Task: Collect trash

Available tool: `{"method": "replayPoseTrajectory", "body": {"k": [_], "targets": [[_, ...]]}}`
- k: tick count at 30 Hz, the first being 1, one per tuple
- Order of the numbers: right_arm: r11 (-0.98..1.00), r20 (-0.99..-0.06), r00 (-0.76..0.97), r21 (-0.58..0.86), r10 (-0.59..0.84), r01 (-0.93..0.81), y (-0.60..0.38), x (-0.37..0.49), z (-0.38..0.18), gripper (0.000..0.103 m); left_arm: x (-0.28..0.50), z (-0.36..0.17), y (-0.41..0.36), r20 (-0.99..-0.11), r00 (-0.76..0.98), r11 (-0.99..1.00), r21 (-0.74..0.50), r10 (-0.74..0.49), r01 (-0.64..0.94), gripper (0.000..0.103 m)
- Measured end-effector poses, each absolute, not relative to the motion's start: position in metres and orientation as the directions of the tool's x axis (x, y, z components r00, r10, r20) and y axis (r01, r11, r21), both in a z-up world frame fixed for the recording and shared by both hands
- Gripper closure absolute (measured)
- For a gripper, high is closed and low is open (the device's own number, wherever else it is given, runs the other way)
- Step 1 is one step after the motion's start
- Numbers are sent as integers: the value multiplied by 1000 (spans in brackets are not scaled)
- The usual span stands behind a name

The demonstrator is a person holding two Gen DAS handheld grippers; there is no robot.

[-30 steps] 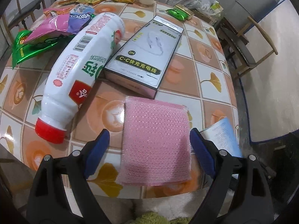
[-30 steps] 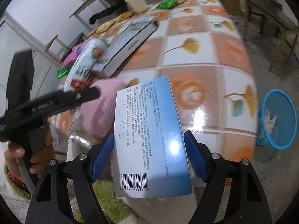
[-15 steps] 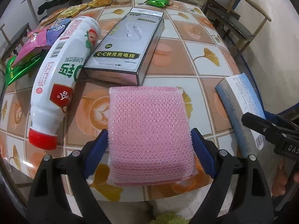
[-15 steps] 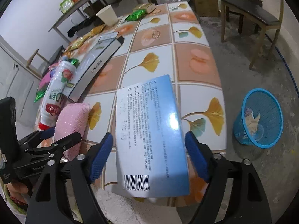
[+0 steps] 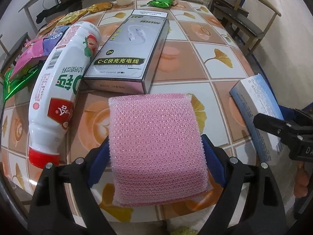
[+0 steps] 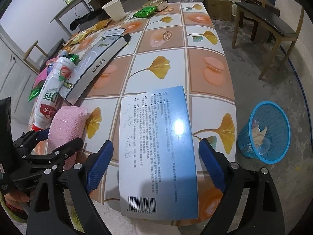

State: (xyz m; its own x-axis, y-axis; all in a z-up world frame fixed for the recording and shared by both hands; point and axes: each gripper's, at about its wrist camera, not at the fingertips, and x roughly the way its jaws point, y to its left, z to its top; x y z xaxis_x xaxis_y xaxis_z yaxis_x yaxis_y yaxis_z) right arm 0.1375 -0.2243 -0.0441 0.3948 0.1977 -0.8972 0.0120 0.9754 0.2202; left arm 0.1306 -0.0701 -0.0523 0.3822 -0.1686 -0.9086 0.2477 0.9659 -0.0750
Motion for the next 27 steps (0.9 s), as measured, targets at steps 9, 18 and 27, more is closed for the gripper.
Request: {"method": "replayPoseTrajectory", "body": {"k": [9, 18, 27], "targets": [[979, -908, 374, 206, 190, 2, -220, 140, -49, 17, 129, -52, -69, -902, 394, 964, -76, -175, 254, 24], [977, -901, 393, 214, 185, 29, -225, 137, -46, 31, 122, -42, -64, -887, 421, 965, -88, -189, 248, 25], [933, -836, 473, 351, 277, 75, -252, 116, -28, 31, 110, -17, -70, -859, 456, 953, -108, -232, 282, 25]]}}
